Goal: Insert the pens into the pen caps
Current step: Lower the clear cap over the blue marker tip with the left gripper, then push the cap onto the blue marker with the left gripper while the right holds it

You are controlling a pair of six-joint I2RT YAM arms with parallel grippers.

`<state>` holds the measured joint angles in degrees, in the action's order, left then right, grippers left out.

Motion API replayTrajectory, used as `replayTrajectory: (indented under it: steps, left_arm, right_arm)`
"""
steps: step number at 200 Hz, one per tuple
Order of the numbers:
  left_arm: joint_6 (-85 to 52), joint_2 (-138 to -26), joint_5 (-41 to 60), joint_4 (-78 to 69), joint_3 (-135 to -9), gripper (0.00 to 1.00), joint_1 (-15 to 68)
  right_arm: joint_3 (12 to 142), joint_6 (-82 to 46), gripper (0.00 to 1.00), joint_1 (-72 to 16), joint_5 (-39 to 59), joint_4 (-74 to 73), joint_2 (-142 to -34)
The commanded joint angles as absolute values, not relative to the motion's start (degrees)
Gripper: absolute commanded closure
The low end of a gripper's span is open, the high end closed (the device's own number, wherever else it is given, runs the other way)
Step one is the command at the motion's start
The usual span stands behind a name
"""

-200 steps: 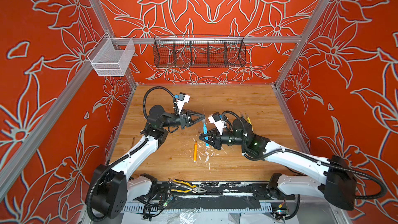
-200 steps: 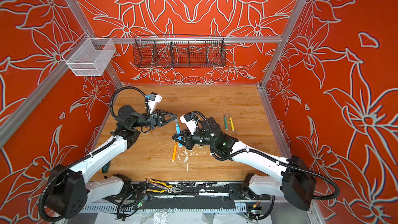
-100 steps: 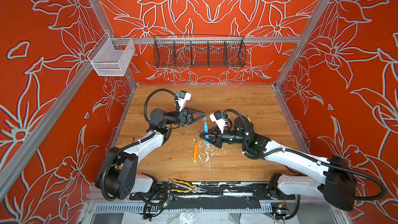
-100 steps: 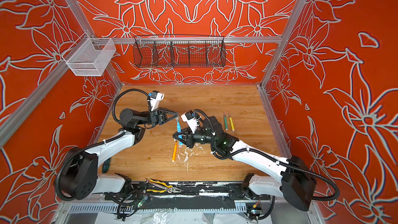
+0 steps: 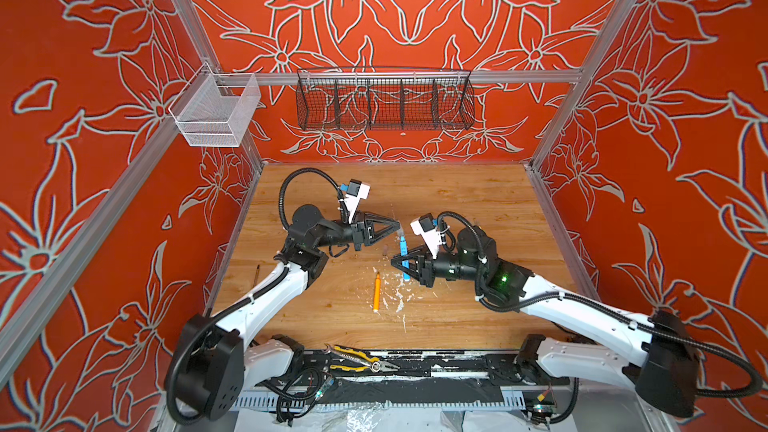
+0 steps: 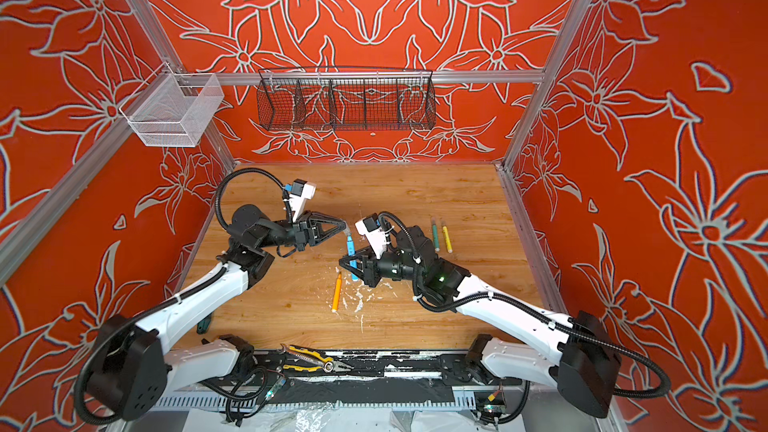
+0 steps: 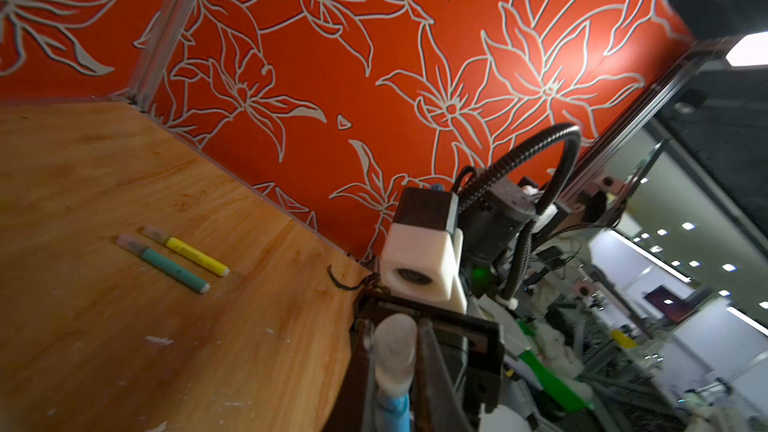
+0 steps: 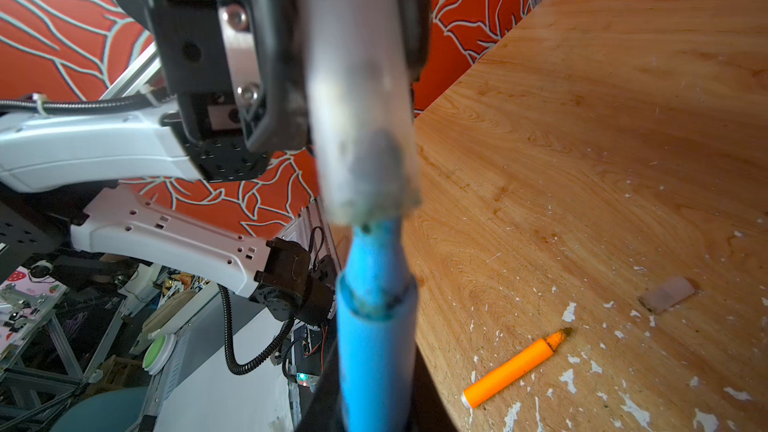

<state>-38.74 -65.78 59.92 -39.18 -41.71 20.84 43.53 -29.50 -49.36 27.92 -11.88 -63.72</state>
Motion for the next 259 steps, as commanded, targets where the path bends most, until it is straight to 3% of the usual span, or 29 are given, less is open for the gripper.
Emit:
replayTrajectory:
  steps: [1, 116, 259]
  left_arm:
    - [-24.3, -62.1, 60.7, -20.8, -42.1, 1.00, 23.0]
    - [-21.4, -64.6, 67.7, -12.4, -47.9, 1.00, 25.1]
    - [-7.9, -66.7, 71.0, 9.3, -54.7, 1.00, 30.0]
  right_arm:
    - [47.1, -30.7, 1.00, -48.1, 21.7, -13.8, -62.6]
    - [46.3, -24.1, 1.00, -48.1, 27.2, -11.9, -61.2]
    - [44.5, -20.3, 1.00, -48.1, 21.7, -9.2, -57.4]
